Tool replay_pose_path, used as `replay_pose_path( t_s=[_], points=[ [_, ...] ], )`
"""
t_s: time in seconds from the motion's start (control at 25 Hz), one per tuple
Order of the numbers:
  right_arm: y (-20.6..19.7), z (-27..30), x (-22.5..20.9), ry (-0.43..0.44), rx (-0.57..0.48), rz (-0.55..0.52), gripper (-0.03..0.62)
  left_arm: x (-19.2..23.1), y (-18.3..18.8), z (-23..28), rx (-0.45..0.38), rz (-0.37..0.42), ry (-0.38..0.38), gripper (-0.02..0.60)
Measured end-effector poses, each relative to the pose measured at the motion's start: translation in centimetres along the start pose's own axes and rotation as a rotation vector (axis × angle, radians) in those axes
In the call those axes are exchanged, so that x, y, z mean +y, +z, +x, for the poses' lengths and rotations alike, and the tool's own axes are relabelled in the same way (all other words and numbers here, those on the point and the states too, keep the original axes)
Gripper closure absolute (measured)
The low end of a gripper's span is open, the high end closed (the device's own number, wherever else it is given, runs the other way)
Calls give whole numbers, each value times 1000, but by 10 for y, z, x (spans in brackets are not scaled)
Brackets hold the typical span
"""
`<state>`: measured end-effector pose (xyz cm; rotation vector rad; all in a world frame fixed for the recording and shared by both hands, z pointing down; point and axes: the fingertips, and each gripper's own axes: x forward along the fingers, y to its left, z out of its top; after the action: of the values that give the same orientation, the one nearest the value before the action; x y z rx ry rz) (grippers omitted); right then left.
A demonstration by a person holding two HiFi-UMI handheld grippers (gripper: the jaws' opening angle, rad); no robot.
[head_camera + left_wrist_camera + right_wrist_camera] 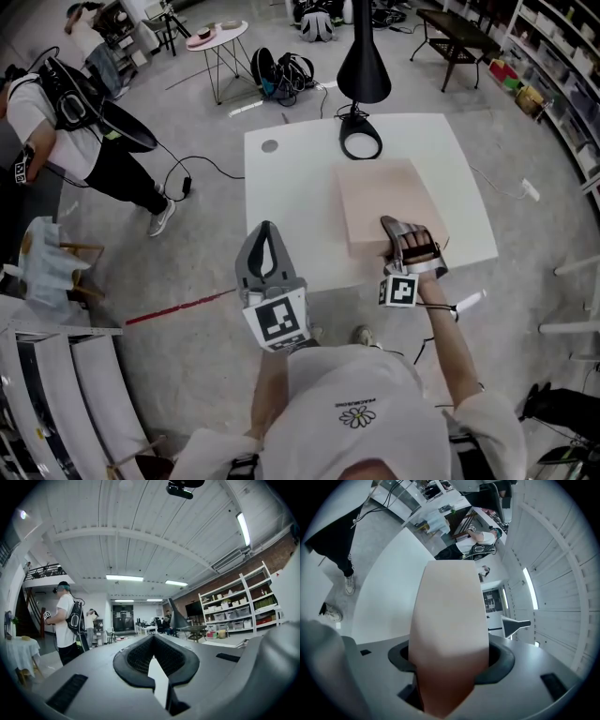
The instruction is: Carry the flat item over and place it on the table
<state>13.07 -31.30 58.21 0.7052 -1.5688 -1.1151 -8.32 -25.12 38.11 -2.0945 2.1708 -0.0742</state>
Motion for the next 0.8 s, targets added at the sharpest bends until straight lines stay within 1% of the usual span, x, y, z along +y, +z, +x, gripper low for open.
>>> replay_pose_path(
  t_s=[0.12, 0.28, 0.44, 0.52, 0.56, 0.68, 0.8],
  points=[
    [1, 1, 7, 45, -8, 22, 319, -2, 0, 0, -5, 0, -7, 568],
    [3, 2, 15, 100, -32, 46, 316, -5, -6, -2, 21, 26, -30, 568],
    [1, 4, 40, 228, -36, 85, 284, -9, -6, -3, 23, 26, -40, 568],
    [-1, 4, 54, 278, -28, 94, 271, -9, -3, -4, 7, 15, -37, 568],
    [-2, 3, 57, 284, -27, 97, 269, -8, -2, -5, 6, 18, -36, 568],
    [0, 3, 57, 292, -33, 111, 266, -5, -8, -6, 42, 51, -44, 568],
    [2, 2, 55, 331, -46, 132, 263, -4, -11, -6, 54, 55, -41, 568]
  ],
)
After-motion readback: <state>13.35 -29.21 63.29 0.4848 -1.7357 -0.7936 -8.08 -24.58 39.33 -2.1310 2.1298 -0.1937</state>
